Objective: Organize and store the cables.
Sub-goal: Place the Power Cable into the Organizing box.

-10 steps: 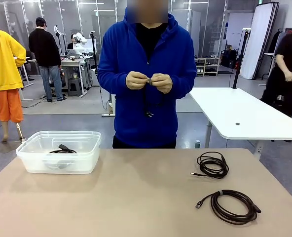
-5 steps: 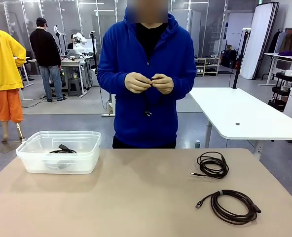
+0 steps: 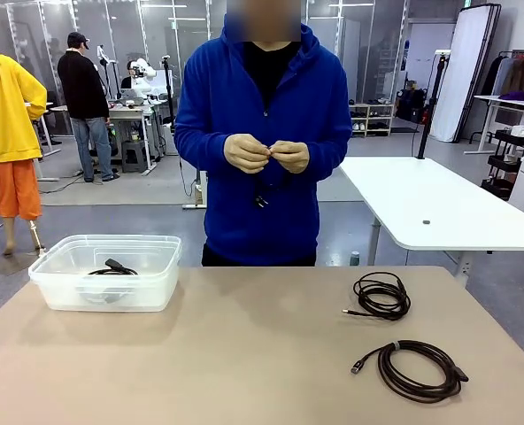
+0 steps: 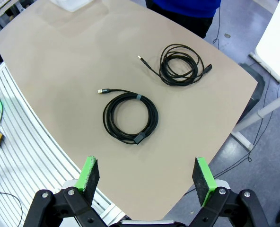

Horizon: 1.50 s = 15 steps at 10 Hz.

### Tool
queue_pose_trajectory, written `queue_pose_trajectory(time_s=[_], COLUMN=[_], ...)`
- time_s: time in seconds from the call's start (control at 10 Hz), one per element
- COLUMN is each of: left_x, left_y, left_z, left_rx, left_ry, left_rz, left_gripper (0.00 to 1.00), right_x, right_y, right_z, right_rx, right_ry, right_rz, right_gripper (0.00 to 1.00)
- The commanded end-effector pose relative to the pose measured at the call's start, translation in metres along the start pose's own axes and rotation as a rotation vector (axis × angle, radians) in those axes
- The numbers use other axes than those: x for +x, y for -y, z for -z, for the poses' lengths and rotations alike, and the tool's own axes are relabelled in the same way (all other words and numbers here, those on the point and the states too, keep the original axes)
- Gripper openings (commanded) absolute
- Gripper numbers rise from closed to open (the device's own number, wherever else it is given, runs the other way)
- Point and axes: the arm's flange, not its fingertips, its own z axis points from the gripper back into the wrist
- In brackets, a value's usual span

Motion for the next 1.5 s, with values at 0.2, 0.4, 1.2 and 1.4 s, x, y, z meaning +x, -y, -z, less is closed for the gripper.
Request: queue_pose_trajectory(time_s=[0.2,0.4,1.2,1.4], left_x=[-0.0008,-0.0008,-0.0008,-0.0008], left_y=[-0.0013,-0.0013,-0.0013,-0.0013], left_z=[0.0003,0.0003,0.0003,0.0003], left_rx=[-0.003,-0.003,-0.003,-0.003], left_ry=[0.021,0.021,0.021,0.021], left_rz=[0.011,0.011,0.011,0.011], left_gripper=[0.99,0.99,0.99,0.99], right_x=[-0.0021,-0.0021,-0.0021,-0.0021], right_y=[-0.0008,-0.0008,-0.0008,-0.0008], right_z=[0.0,0.0,0.0,0.0], right_rx=[0.008,0.008,0.008,0.008], right_ry=[0.003,0.003,0.003,0.003], right_rz=[-0.013,-0.013,-0.013,-0.013], right_gripper=[1.0,1.0,1.0,1.0])
